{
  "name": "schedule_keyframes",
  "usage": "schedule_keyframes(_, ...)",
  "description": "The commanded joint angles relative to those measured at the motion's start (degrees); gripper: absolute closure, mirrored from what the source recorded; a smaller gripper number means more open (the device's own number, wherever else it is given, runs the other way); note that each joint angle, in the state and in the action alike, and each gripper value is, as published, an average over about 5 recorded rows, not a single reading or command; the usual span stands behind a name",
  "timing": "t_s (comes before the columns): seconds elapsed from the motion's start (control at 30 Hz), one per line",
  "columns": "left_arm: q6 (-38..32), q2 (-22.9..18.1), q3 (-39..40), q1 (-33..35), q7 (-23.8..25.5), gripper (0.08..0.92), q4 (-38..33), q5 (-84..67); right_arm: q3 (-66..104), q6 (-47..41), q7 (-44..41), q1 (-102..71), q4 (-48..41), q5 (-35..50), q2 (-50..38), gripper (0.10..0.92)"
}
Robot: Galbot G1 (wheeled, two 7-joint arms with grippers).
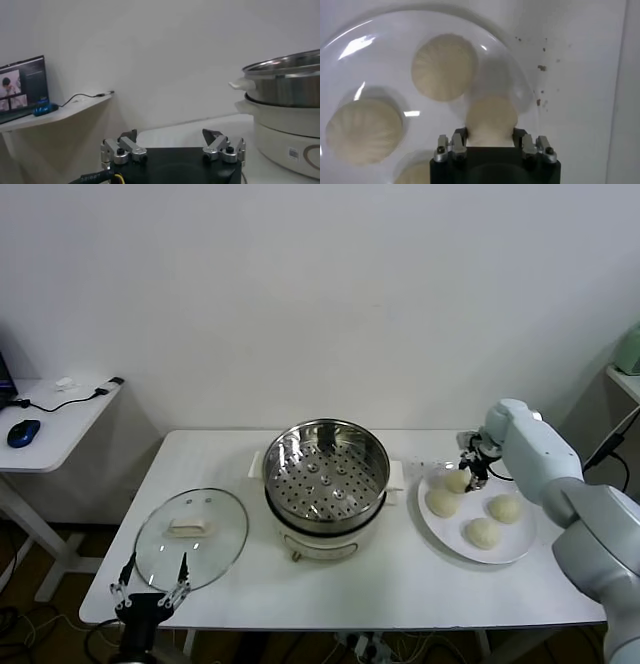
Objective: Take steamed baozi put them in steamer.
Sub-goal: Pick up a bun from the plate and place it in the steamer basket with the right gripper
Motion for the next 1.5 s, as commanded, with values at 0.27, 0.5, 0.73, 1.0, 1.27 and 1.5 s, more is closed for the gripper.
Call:
schedule_keyframes(0.27,-0.5,0.0,-0.2,1.5,-0.1,0.177,-0.8,-0.4,-31.8,9.9,-5.9,24.6,15.5,26.8,-2.7,0.447)
schedule_keyframes(0.5,-0.8,0.1,-0.1,2.3,-0.1,0.177,-1.3,-0.6,-43.5,18.6,-6.6,39.4,27.1,32.0,6.1,0.440)
schedule_keyframes(0.73,-0.7,0.2,0.1,2.3,0.1,0.177,-1.4,-0.5,-42.6,24.9,-4.1,38.5,36.0,19.8,13.6,0.440)
schedule_keyframes(1.0,0.2,0.5,0.6,2.3,0.2,0.177,-2.5,-0.1,-36.9,29.8,-1.2,25.4,34.6,2.3,18.4,0.440)
schedule_keyframes(1.27,0.2,1.0,0.6,2.5,0.2,0.177,-2.4,-0.2,-32.9,32.6,0.8,16.7,27.9,-8.5,22.0,0.440)
schedule_keyframes(1.5,1.0,0.8,0.1,2.1,0.1,0.177,-3.2,-0.7,-32.7,32.8,1.2,14.6,24.2,-10.3,23.5,0.440)
